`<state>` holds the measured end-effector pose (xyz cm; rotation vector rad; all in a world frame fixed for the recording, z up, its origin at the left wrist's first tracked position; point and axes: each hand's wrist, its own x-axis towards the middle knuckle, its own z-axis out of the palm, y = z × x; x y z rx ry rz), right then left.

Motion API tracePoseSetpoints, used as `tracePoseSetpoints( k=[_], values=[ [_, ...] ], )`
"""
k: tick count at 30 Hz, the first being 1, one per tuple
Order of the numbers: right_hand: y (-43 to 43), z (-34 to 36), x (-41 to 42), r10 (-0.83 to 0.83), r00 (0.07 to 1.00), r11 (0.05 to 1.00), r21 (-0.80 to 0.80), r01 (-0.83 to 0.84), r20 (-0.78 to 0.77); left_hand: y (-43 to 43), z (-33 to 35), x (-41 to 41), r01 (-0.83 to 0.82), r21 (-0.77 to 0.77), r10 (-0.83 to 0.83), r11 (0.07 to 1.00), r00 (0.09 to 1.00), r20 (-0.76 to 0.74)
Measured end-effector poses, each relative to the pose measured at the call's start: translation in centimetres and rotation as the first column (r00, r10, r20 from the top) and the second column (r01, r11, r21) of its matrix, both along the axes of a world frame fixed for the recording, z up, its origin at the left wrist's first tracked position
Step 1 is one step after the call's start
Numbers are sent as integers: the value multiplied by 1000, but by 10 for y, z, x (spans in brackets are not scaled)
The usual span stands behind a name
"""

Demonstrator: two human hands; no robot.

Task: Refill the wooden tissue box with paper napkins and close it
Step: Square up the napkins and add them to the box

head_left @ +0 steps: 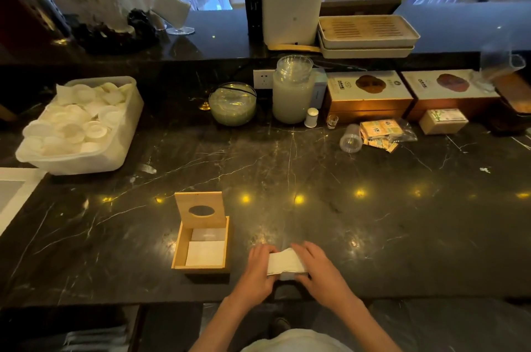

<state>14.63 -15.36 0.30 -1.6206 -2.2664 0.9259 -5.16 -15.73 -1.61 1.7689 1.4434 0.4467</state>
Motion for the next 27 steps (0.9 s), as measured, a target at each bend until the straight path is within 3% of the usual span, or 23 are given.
tracePoseSetpoints(
  k=[5, 8, 10, 13, 17, 19, 24, 27],
  values=[
    [3, -1, 2, 16, 1000, 1000, 2, -16, 6, 5, 5, 0, 1, -19, -3, 1000, 997, -81],
    [4, 0, 5, -3, 998, 997, -80, -2, -57, 3, 7, -1, -63, -139, 68, 988, 997, 31],
    [8, 6, 8, -99, 976, 973, -226, 54, -192, 3, 12, -5, -118, -288, 171, 950, 971, 167],
    [12, 17, 13, -374, 800, 866, -484, 122, -468, 2, 25, -11, -153, -477, 343, 866, 875, 343],
    [10, 25, 2, -583, 627, 730, -671, 125, -517, 3, 37, -4, -138, -590, 473, 795, 750, 462],
    [7, 26, -9, -628, 576, 696, -709, 116, -523, 5, 42, 4, -147, -590, 463, 794, 776, 429],
    [7, 35, -17, -617, 641, 701, -688, 186, -457, 10, 54, 0, -204, -526, 418, 826, 847, 329],
    [15, 45, -10, -580, 663, 682, -727, 79, -472, 11, 69, -19, -201, -529, 423, 824, 840, 340]
  ],
)
